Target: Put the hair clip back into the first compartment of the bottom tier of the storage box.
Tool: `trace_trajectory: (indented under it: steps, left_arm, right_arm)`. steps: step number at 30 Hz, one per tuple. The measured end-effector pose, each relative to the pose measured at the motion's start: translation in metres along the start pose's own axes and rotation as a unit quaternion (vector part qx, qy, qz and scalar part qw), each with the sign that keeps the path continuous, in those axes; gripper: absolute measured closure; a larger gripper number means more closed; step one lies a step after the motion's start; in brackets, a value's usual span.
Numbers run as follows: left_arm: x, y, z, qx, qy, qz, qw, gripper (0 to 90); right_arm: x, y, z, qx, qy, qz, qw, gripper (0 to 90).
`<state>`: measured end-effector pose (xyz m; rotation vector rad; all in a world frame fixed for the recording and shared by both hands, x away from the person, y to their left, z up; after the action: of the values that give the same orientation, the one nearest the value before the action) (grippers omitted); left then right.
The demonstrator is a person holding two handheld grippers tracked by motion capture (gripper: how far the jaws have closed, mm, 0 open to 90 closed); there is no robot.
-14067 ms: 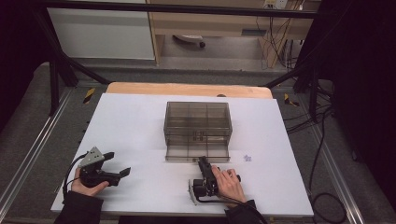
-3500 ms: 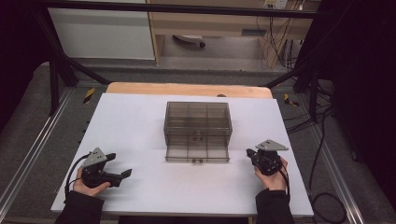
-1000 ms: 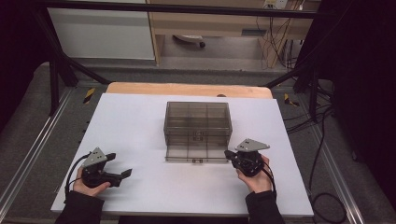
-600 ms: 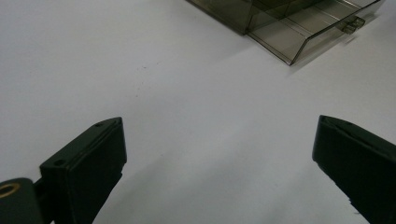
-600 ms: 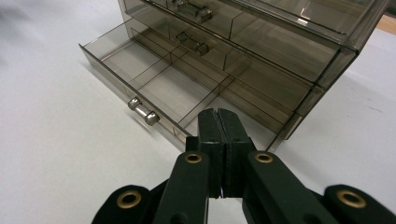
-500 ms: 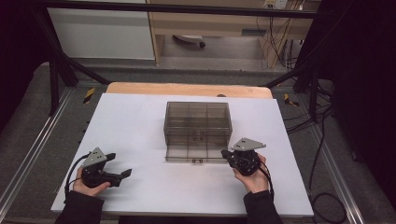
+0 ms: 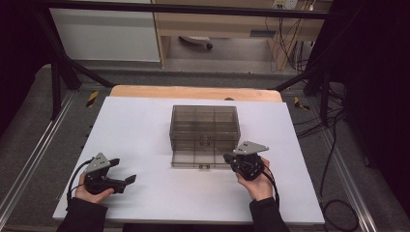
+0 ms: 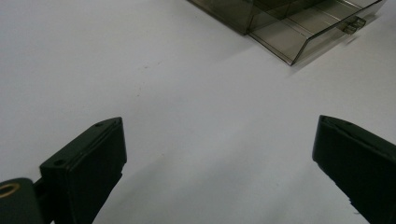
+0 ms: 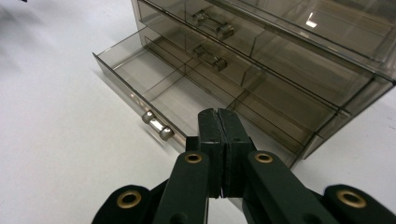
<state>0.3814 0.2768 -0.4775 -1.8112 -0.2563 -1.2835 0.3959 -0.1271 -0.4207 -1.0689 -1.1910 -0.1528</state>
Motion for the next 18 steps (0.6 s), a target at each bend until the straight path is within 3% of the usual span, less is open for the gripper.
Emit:
trace_trajectory:
  steps: [18]
  left_arm:
    - [0.0,0.0,0.0,0.001,0.001,0.001,1.0,2.1]
  right_arm:
    - [0.016,0.009,0.013,0.013,-0.01,-0.007,0.9998,89.4]
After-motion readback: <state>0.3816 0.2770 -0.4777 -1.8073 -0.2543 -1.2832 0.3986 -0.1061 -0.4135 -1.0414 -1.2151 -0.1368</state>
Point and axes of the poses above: each handheld gripper's, and its own axes: y roughly forward along the jaws, x roughly out of its top, z roughly to its left, the point moved 5 cm from there along y, roughly forward along the jaws
